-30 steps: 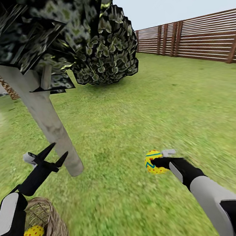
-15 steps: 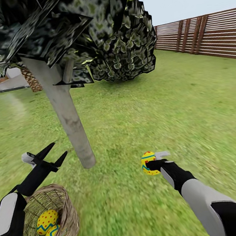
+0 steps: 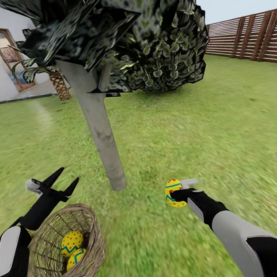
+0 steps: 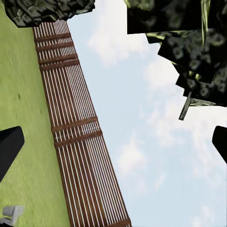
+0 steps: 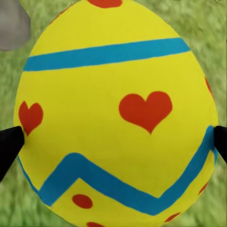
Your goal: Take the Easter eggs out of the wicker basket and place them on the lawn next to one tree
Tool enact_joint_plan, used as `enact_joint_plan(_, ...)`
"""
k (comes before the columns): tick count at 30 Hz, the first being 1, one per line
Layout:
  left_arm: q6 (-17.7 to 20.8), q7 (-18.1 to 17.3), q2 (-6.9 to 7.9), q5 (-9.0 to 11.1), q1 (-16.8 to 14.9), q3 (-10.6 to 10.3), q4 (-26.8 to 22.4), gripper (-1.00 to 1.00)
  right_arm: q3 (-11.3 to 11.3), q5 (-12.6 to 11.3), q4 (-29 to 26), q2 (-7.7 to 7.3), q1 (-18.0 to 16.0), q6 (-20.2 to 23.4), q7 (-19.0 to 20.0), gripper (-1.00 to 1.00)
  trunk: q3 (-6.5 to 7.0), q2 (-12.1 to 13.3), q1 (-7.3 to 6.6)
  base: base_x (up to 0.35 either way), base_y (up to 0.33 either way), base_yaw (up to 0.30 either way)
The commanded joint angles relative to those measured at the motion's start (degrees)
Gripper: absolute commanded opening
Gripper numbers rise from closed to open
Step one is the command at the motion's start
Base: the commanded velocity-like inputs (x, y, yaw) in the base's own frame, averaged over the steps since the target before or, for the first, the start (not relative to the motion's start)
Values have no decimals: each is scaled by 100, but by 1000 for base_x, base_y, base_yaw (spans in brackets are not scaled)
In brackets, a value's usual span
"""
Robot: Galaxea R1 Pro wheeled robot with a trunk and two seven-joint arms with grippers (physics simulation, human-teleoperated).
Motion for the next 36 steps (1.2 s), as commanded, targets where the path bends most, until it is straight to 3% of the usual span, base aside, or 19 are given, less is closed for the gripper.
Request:
enact_joint_plan(1, 29, -28, -1, -20, -5, 6, 3, 100, -45, 57, -13, 7, -1, 33, 10, -100, -8, -2, -1, 0, 0, 269)
enact_joint_plan(20, 29, -28, -6, -16, -5, 6, 2, 100, -41, 69, 84, 92, -1, 32, -8, -100, -66, -2, -1, 0, -300, 267)
enact_joint_plan(25, 29, -28, -21, -12, -4, 6, 10, 100, -25, 95, 221, 135, -1, 20, -8, -100, -67, -2, -1, 0, -136, 32)
enact_joint_plan(27, 29, -28, -27, -12, -5, 6, 11, 100, 280, 103, 246, 135, -1, -87, 3, -100, -67, -2, -1, 0, -4, 1)
enact_joint_plan(29, 29, -28, -31, -12, -3, 6, 11, 100, 410, 106, 281, 154, -1, -199, 2, -100, -67, -2, -1, 0, -1, 131)
enact_joint_plan(36, 29, -28, -31, -12, -5, 3, 9, 100, 451, 110, 321, 164, 34, -230, -13, -100, -67, -2, -1, 0, 0, 281)
